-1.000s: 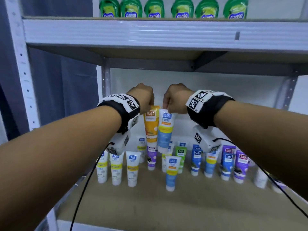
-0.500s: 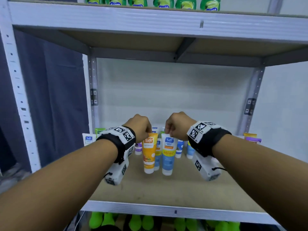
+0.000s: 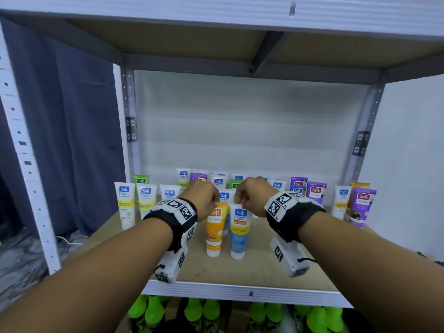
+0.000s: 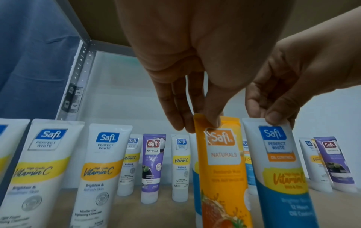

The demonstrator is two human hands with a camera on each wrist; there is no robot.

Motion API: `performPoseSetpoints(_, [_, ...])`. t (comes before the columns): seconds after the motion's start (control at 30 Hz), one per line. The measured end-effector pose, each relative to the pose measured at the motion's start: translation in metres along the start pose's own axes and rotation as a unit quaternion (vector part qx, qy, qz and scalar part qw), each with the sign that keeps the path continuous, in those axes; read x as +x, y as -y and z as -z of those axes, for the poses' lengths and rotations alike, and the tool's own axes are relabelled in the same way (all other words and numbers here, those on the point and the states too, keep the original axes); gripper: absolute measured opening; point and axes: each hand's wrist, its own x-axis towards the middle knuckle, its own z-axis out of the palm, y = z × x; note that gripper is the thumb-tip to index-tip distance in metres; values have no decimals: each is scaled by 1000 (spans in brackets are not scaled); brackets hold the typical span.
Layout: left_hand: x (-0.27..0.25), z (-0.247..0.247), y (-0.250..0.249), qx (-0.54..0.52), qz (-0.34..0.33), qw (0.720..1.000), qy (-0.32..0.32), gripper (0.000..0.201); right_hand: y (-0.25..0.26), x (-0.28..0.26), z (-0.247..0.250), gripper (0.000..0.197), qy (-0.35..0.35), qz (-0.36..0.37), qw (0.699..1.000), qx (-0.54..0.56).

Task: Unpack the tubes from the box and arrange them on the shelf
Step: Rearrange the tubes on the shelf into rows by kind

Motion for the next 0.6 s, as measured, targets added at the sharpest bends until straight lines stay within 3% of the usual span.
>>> performPoseSetpoints(0.17, [-4,-8,7,-73,27,997,-15,17,-8,2,-17,25,-24,-28,998,54])
performPoseSetpoints(0.23, [-7,-16,10,-125,61,990,-27,27,-11,-2,-27,22,-55,-44,993,91])
performPoseSetpoints(0.33, [-15,-32,14,-181,119,976,-20,48,-15,-14,-44,48,-93,-87,980,155])
performPoseSetpoints(0.43, [-23,-46,16,-211,130,969,-9,46,-21,-23,-64,62,-78,-145,958,236])
performPoseSetpoints(0.53, [-30,-55,14,-242,119,963,13,32,-27,-28,-83,49,-51,-181,926,327])
performPoseSetpoints(0.6, [-33,-60,13,-253,115,961,14,31,-29,-28,-91,41,-42,-177,922,341])
